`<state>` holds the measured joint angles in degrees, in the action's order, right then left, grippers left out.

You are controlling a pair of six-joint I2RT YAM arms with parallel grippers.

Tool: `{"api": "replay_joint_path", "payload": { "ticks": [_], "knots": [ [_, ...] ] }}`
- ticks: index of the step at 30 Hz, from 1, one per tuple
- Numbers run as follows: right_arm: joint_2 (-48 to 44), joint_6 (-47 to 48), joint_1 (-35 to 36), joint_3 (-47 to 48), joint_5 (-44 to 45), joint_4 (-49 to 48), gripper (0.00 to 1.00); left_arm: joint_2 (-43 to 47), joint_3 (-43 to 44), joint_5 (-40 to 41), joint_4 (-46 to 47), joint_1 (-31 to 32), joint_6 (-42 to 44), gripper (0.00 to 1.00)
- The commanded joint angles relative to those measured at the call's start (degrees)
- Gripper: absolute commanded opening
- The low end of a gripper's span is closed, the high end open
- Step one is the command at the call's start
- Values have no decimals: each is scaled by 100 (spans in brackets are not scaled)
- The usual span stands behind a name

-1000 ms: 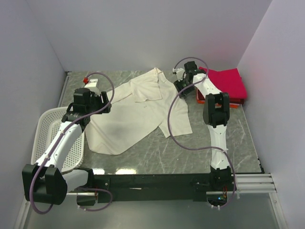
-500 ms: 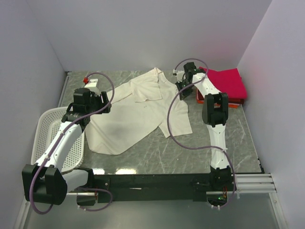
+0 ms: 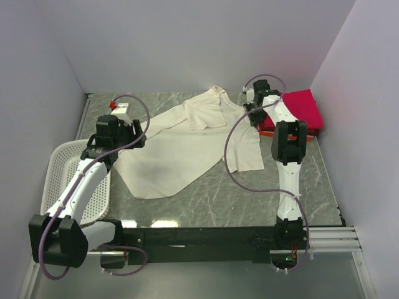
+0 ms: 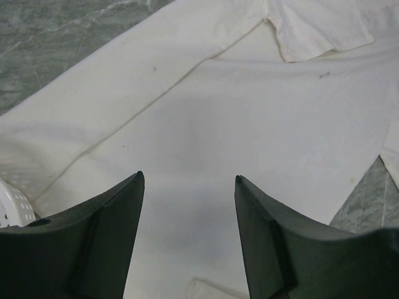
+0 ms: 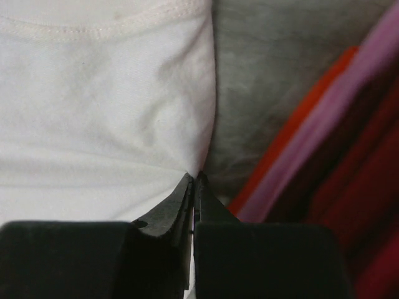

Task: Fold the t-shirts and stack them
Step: Fold the tshirt

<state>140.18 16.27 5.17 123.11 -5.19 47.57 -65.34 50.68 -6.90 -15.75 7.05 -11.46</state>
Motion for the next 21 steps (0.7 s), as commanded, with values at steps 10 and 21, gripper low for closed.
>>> {"api": "replay_joint_path", "payload": {
  "ticks": [10, 21],
  "knots": [
    [-992, 603, -43, -252, -323, 58, 45, -119, 74, -831, -59, 226, -514, 63],
    [-3160, 3343, 512, -1955, -3824, 814, 67, -242, 4, 118, -2641, 1844, -2122, 55]
  ]
}}
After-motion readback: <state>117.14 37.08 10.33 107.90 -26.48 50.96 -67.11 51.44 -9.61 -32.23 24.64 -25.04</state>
